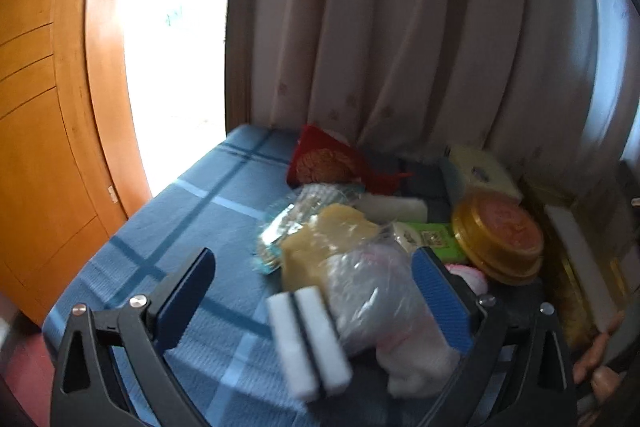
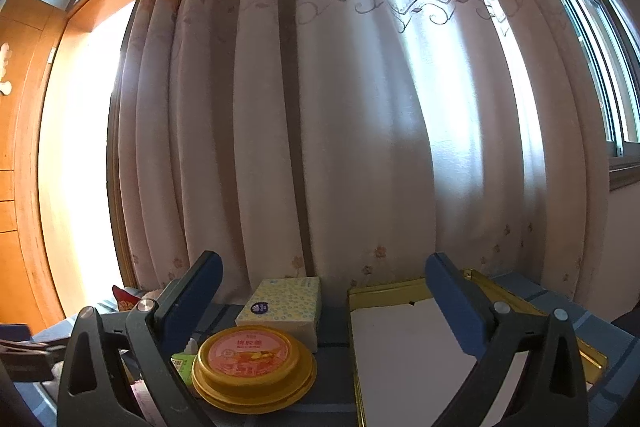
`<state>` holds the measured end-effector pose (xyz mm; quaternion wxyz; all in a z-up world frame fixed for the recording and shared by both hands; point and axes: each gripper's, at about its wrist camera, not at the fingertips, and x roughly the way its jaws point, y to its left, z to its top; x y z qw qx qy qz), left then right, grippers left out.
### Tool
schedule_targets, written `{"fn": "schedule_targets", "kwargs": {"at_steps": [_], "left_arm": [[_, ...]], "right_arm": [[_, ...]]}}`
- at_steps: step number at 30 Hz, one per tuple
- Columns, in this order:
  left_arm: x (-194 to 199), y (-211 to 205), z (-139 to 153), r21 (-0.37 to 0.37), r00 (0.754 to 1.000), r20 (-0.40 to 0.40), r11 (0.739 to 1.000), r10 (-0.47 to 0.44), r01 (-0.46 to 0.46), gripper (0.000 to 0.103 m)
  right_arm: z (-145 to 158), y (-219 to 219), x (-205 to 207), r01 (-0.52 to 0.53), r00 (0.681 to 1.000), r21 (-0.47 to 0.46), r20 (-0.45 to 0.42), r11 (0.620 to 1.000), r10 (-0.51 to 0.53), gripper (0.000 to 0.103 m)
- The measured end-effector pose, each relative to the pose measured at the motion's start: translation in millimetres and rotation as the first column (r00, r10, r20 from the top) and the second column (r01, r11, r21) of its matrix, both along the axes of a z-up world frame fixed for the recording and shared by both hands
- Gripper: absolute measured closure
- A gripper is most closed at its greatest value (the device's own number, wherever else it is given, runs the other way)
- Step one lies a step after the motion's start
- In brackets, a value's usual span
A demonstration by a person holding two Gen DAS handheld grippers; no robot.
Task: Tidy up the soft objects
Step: 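Grasp the pink-and-white sock bundle with the right gripper while the left gripper reaches for the plastic bag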
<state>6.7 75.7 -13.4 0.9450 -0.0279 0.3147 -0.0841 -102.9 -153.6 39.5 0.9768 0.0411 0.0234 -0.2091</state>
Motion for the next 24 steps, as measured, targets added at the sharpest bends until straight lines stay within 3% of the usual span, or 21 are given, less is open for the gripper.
{"fn": "schedule_targets", "kwargs": {"at_steps": [3, 6, 7, 10, 12, 15, 20, 24], "left_arm": [[22.3, -10.5, -5.0, 0.012, 0.997, -0.078, 1.0, -0.024, 0.025, 0.013], [28.4, -12.8, -10.8, 0.034, 0.993, -0.118, 0.999, -0.021, 0.025, 0.043], [27.5, -12.3, -12.6, 0.041, 0.993, -0.118, 0.999, -0.02, 0.026, 0.049], [20.1, -4.0, -13.7, 0.009, 0.994, -0.096, 0.998, -0.054, 0.055, 0.055], [14.5, 7.3, -7.6, -0.054, 0.996, -0.052, 0.996, -0.078, 0.076, 0.057], [8.6, 21.1, 4.1, -0.065, 0.997, 0.011, 0.995, -0.073, 0.074, 0.061], [-6.4, 39.2, 17.7, -0.151, 0.986, 0.081, 0.976, -0.143, 0.154, 0.061], [-7.8, 37.8, 16.9, -0.131, 0.983, 0.077, 0.975, -0.169, 0.178, 0.049]], "right_arm": [[0.1, -1.0, 0.0, 0.004, 1.0, 0.006, -0.001, 1.0, -0.004, 0.001], [0.1, -2.9, -0.3, 0.008, 1.0, 0.013, 0.0, 1.0, -0.008, 0.001], [0.1, -3.1, 0.0, 0.008, 1.0, 0.014, -0.002, 1.0, -0.008, 0.001], [0.6, -3.1, 1.0, 0.006, 1.0, 0.015, -0.007, 1.0, -0.006, 0.001], [0.7, -2.7, 1.4, 0.002, 1.0, 0.013, -0.009, 1.0, -0.002, 0.001], [0.9, -1.8, 3.0, -0.001, 1.0, 0.007, -0.017, 1.0, 0.001, 0.001], [0.6, -0.5, -0.5, -0.017, 1.0, 0.002, 0.0, 1.0, 0.017, 0.001], [-0.5, 4.5, 5.8, -0.051, 0.998, -0.01, -0.025, 0.999, 0.051, 0.001]]}}
